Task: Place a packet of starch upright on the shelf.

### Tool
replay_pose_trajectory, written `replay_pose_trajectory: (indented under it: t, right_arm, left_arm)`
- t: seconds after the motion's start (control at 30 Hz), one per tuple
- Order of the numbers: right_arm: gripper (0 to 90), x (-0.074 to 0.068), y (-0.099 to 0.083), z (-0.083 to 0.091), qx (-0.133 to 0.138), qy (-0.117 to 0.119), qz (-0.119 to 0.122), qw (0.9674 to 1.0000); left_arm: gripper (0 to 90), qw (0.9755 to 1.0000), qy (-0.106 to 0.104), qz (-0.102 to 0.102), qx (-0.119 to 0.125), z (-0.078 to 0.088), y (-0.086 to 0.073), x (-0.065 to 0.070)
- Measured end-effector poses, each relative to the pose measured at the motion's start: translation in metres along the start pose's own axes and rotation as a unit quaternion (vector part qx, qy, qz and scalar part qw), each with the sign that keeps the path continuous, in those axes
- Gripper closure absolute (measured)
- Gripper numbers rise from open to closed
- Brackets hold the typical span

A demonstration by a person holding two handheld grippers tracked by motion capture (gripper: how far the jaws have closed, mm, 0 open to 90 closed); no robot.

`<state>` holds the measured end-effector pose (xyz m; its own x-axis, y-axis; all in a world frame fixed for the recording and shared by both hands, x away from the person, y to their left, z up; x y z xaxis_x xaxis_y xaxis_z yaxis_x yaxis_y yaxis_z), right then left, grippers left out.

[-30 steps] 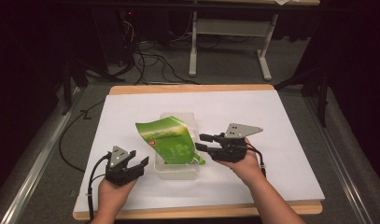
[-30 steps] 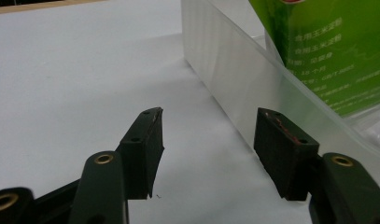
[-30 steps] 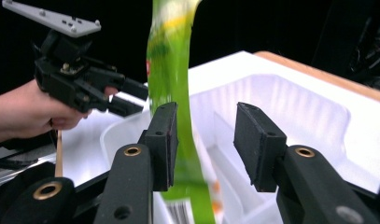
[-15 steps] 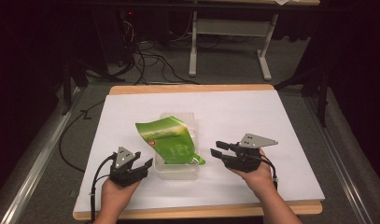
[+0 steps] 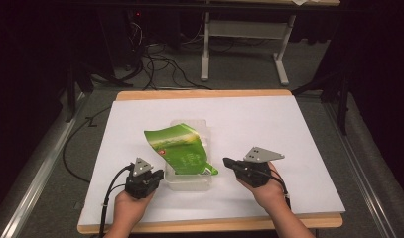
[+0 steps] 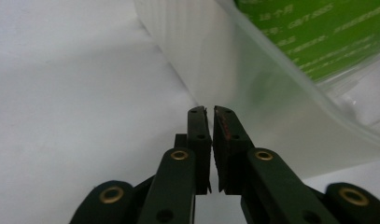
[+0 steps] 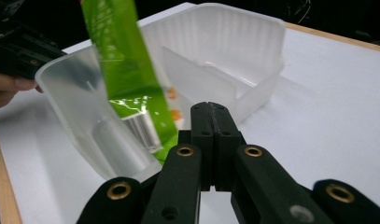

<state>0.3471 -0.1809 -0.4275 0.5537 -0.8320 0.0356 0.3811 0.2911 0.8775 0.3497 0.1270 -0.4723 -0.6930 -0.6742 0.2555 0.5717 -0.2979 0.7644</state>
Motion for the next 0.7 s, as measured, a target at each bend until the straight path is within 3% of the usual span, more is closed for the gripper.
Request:
replay_pose_trajectory:
  t: [0.03, 0.13, 0.3, 0.53, 0.7]
  right_arm:
    - [90.0, -0.009, 0.001, -0.005, -0.007, 0.003, 0.011, 0.9999]
    - [90.0, -0.019, -0.001, -0.015, -0.019, -0.009, 0.028, 0.9994]
    - [90.0, -0.025, -0.001, -0.029, -0.029, -0.022, 0.030, 0.9989]
    - [90.0, -0.045, 0.001, -0.050, -0.045, -0.012, 0.055, 0.9974]
    - [90.0, -0.052, -0.004, -0.065, -0.067, -0.010, 0.059, 0.9960]
  left_arm:
    - [88.0, 1.0000, -0.002, -0.001, 0.001, -0.002, 0.000, 0.002]
    - [90.0, 1.0000, 0.005, -0.006, 0.003, -0.004, 0.000, 0.005]
    - [90.0, 0.9999, 0.008, -0.010, 0.002, -0.005, 0.000, 0.007]
    - [90.0, 0.9998, 0.014, -0.013, 0.000, -0.006, 0.001, 0.008]
    - [90.0, 0.9998, 0.017, -0.013, 0.000, -0.006, 0.001, 0.008]
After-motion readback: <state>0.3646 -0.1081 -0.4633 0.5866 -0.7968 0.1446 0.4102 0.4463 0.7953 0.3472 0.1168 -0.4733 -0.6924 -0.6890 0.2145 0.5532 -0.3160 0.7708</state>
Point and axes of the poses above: each handheld gripper's, and its own axes: z roughly backward along the jaws, y roughly out of its top, x roughly to its right, the point moved 3 cm from there along -z, roughly forward along the jaws, and after that the axes turned 13 degrees about -y, right-handed, at the moved point
